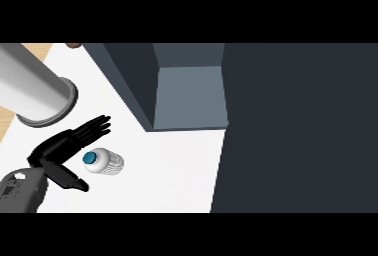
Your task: Pick up the bottled water, place it into the cabinet and close the cabinet
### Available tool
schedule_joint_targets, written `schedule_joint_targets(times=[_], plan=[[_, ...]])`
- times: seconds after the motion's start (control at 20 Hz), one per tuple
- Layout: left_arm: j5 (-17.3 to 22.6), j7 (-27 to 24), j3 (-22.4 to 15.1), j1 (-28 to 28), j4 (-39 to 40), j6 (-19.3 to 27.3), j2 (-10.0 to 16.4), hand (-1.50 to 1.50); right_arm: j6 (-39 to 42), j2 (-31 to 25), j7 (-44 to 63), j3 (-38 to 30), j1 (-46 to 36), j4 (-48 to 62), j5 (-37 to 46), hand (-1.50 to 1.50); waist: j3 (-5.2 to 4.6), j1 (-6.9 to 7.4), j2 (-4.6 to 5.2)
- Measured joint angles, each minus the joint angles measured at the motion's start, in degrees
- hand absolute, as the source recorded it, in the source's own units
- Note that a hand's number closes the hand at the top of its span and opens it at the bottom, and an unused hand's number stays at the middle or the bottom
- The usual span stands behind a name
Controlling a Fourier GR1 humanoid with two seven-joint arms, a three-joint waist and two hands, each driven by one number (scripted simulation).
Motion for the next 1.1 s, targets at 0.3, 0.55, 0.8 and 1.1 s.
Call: schedule_joint_targets(times=[0.3, 0.55, 0.8, 1.1], plan=[[-4.12, -8.09, -3.26, -1.73, 8.01, 5.65, -0.19, -1.5, -0.74, -0.71, -1.1, 0.51, -0.46, 0.31, -0.03, -1.5, -0.02, -0.29, 0.09], [-6.39, -14.61, -5.87, -2.89, 13.65, 10.25, -0.49, -1.5, -1.54, -1.22, -0.64, 0.03, -1.31, 0.37, -0.16, -1.5, -0.05, -0.38, 0.17], [-7.22, -19.07, -7.63, -5.42, 19.26, 14.07, -2.17, -1.5, -1.78, -1.85, -1.0, -0.65, -1.84, 0.59, -0.41, -1.5, -0.04, -0.51, 0.25], [-6.69, -22.54, -8.49, -7.66, 24.12, 16.31, -3.33, 1.5, -2.25, -2.99, -2.08, 0.3, -0.66, 0.54, -0.35, -1.5, -0.01, -0.48, 0.15]])
